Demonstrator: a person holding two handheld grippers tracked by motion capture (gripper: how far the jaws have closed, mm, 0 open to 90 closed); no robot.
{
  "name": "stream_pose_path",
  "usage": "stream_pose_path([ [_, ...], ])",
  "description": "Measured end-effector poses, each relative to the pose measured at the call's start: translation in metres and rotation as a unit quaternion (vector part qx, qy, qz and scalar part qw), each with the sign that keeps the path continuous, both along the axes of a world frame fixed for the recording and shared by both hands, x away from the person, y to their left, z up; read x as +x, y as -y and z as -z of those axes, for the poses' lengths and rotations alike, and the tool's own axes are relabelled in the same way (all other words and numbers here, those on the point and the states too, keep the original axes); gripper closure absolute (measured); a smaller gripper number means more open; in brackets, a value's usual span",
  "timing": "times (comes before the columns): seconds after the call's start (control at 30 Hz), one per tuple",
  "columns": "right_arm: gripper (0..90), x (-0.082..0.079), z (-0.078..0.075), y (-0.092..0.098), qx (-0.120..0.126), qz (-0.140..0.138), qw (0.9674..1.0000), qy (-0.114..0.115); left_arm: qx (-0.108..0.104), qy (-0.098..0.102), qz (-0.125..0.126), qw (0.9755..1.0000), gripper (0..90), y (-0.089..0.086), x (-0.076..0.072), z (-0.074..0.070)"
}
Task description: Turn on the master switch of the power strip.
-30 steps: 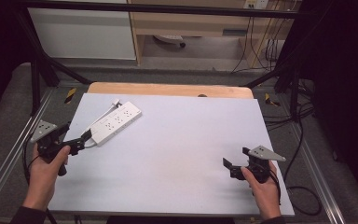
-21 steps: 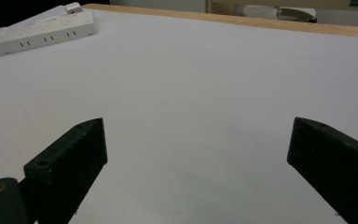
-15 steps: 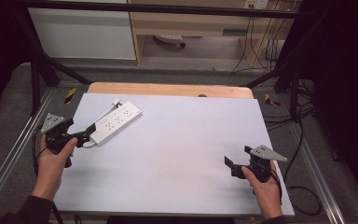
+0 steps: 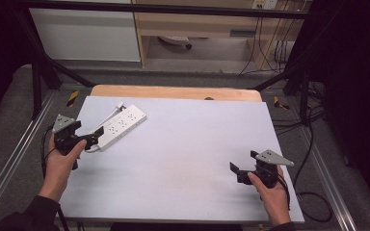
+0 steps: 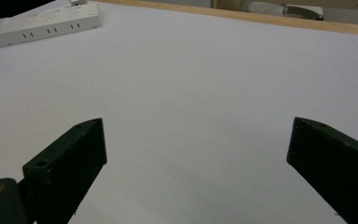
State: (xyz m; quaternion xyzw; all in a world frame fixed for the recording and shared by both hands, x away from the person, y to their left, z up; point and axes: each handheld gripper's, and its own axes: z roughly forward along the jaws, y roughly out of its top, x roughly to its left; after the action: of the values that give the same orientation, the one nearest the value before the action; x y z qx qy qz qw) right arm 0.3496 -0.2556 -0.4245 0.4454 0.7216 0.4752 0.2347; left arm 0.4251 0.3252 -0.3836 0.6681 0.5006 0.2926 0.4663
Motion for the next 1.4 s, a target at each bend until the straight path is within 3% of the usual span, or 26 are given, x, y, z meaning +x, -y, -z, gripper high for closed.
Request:
stream_pose_path([
  [0.33, 4.8, 0.0, 0.002, -0.002, -0.003, -0.002, 1.0, -0.003, 0.005, -0.006, -0.007, 0.9999, 6.4, -0.002, 0.013, 0.004],
  [0.77, 4.8, 0.0, 0.006, -0.005, -0.014, -0.007, 0.9998, -0.01, 0.008, -0.021, -0.035, 0.9991, 6.3, -0.009, 0.025, 0.014],
  [1.4, 4.8, 0.001, 0.008, -0.005, -0.008, -0.011, 0.9997, -0.02, 0.022, -0.037, -0.055, 0.9976, 7.0, -0.014, 0.036, 0.023],
])
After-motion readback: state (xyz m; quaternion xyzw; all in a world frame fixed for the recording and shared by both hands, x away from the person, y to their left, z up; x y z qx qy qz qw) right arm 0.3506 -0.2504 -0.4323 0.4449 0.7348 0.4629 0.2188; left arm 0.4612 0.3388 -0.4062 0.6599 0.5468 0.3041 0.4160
